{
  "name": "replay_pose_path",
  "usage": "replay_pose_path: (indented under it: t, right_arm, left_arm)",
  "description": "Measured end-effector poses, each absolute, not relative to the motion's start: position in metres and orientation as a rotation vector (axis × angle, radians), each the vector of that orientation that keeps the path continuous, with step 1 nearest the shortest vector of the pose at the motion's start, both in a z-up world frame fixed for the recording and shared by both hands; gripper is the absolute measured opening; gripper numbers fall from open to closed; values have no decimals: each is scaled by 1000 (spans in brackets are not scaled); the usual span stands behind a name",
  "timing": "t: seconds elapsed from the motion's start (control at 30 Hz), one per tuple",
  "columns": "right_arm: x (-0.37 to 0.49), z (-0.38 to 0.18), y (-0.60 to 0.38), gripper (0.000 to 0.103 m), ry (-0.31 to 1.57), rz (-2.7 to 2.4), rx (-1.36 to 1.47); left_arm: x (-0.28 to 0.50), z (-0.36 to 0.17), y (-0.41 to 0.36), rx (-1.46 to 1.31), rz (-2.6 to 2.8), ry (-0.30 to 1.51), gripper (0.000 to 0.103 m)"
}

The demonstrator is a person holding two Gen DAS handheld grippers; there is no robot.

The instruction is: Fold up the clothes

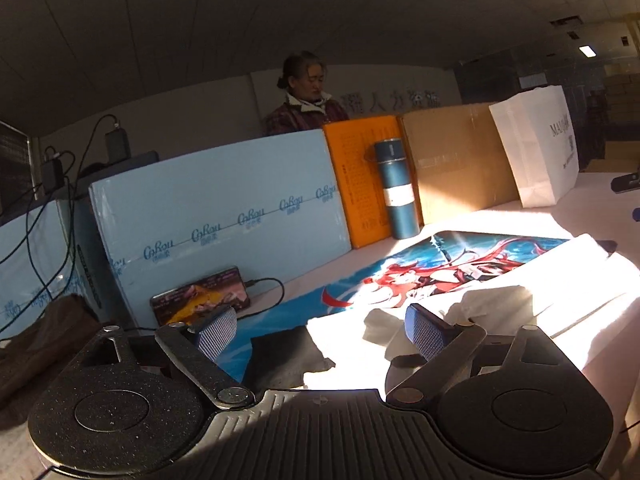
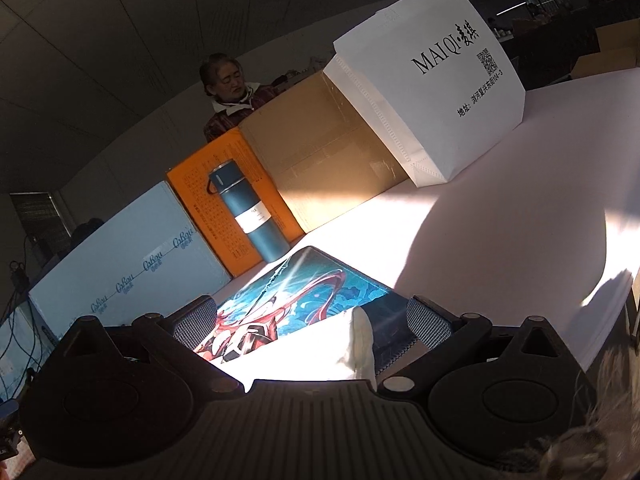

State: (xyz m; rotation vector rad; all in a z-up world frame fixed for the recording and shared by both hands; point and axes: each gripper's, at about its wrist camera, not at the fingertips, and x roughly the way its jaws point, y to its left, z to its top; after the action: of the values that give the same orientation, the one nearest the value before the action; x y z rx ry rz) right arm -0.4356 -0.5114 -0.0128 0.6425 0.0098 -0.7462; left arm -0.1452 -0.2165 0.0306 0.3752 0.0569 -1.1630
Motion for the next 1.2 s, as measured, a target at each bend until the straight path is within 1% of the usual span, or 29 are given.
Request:
replay_pose_path:
  t: [0.13,0.23,0.37,0.47,0.53,0.6,0.63,0.67,0.7,0.73,0.77,0.8,0.83,0.87,0.9,0.93,1.0,1.2]
  right_arm:
    - [-423,-13,-551,102,49,-653,684]
    - [-409,-17,-577,102,111,-599,698]
    - [-391,-26,-597,101,200,-575,707]
    - [-377,-31,-601,100,283,-527,666]
    - [-371,-34,-598,96,343,-514,604]
    - [-368,-36,-592,80,384,-523,537]
    - [-369,-37,-590,76,396,-526,512]
    - [-370,-38,-590,64,400,-526,502]
    - [-372,-39,-590,49,404,-525,499]
    - [-374,-39,-590,45,406,-520,497]
    - [-375,-40,-590,38,409,-514,495]
    - [-376,-40,-589,32,412,-506,493]
    - [-377,-40,-588,27,415,-497,491]
    - [-378,-40,-586,19,418,-494,486]
    - [-377,-39,-584,17,422,-495,478]
    - [-377,-38,-582,16,425,-496,471]
    - [-376,-32,-578,9,410,-516,463]
    - [-367,2,-557,7,309,-599,458]
  left_arm:
    - [-202,17,-261,465,-1414,10,94]
    - [-241,0,-290,570,-1537,-72,94]
    - [-281,-21,-332,714,-1655,-122,94]
    - [-298,-25,-354,714,-1687,-125,94]
    - [-306,-27,-367,698,-1700,-106,94]
    - [-312,-31,-375,684,-1723,-88,94]
    - [-315,-34,-377,685,-1730,-83,94]
    - [-318,-36,-378,686,-1737,-79,94]
    - [-320,-39,-380,686,-1737,-72,93]
    - [-322,-41,-382,686,-1733,-63,87]
    - [-318,-40,-382,660,-1742,-30,78]
    - [-311,-38,-382,620,-1759,17,51]
    - [-304,-35,-381,579,-1775,63,39]
    - [-296,-32,-381,538,-1790,109,33]
    - [-289,-29,-381,497,-1804,156,19]
    - [-282,-27,-381,456,-1817,202,12]
    - [-270,-22,-374,391,-1810,235,6]
    - [-227,-2,-335,194,-1733,195,5]
